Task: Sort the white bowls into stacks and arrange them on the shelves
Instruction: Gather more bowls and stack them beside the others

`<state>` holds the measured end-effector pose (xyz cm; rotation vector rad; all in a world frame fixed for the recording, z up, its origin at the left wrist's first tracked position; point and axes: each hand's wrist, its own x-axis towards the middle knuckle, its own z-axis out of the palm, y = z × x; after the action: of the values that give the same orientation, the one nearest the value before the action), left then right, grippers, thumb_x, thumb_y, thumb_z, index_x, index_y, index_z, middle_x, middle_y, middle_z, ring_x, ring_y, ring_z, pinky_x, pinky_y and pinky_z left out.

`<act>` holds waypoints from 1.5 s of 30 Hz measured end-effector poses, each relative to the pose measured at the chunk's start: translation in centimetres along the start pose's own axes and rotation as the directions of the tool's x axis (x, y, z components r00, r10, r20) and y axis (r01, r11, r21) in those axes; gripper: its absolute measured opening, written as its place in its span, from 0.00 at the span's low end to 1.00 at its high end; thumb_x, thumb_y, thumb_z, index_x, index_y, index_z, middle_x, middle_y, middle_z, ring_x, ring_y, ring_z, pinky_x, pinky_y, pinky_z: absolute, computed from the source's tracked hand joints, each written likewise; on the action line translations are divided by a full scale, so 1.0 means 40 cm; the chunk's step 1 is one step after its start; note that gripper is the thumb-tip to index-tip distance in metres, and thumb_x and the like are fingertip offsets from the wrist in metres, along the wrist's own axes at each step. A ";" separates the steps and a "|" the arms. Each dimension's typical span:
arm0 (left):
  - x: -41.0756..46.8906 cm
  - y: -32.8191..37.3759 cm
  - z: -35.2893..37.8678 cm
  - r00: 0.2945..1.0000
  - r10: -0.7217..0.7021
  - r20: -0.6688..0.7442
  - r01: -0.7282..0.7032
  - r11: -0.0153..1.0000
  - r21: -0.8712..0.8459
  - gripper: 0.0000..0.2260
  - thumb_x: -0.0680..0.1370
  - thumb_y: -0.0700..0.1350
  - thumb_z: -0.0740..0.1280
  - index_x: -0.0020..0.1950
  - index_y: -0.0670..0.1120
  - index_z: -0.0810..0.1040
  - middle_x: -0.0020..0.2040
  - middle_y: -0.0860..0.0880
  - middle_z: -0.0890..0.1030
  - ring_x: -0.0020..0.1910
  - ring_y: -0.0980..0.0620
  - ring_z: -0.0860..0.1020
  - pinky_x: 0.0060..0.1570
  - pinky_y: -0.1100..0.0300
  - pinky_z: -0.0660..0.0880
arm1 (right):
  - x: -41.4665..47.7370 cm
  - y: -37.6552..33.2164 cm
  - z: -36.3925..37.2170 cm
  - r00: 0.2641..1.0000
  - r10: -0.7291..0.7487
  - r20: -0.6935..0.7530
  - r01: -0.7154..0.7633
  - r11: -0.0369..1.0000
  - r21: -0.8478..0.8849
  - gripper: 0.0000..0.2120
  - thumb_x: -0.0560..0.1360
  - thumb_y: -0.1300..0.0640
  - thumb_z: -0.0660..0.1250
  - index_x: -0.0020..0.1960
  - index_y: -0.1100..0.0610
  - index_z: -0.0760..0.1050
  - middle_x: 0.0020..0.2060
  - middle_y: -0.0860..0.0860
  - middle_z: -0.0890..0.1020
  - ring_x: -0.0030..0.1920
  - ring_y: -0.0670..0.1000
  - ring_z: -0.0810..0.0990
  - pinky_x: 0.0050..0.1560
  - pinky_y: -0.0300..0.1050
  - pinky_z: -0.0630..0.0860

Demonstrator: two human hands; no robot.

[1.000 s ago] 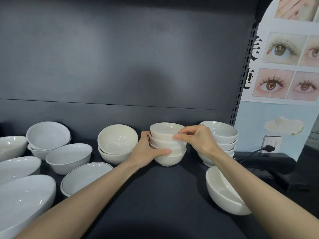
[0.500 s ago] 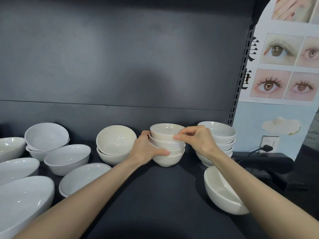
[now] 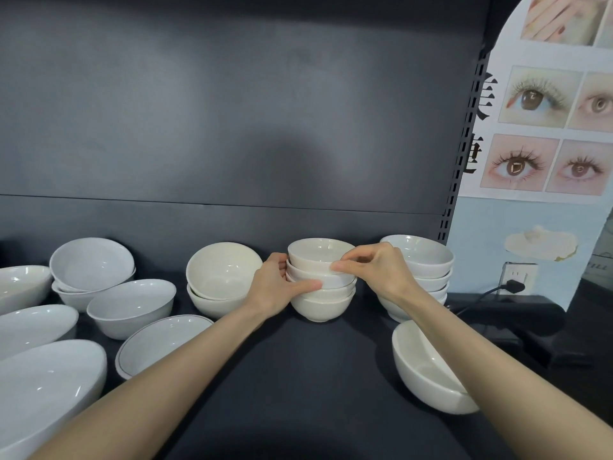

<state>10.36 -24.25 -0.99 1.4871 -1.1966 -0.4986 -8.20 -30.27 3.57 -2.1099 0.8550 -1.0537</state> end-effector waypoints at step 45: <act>0.019 -0.065 -0.473 0.959 -0.043 0.280 -0.103 0.866 0.489 0.54 0.57 0.57 0.79 0.76 0.44 0.58 0.73 0.47 0.67 0.72 0.48 0.66 0.70 0.52 0.66 | 0.012 -0.158 0.343 0.986 0.059 0.156 -0.023 0.975 -0.222 0.26 0.73 0.51 0.72 0.68 0.56 0.70 0.62 0.51 0.73 0.65 0.53 0.70 0.63 0.44 0.68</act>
<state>27.30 -16.14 2.58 1.8756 -1.6650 -0.4030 5.23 -23.60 1.86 -2.3130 0.9672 -0.7834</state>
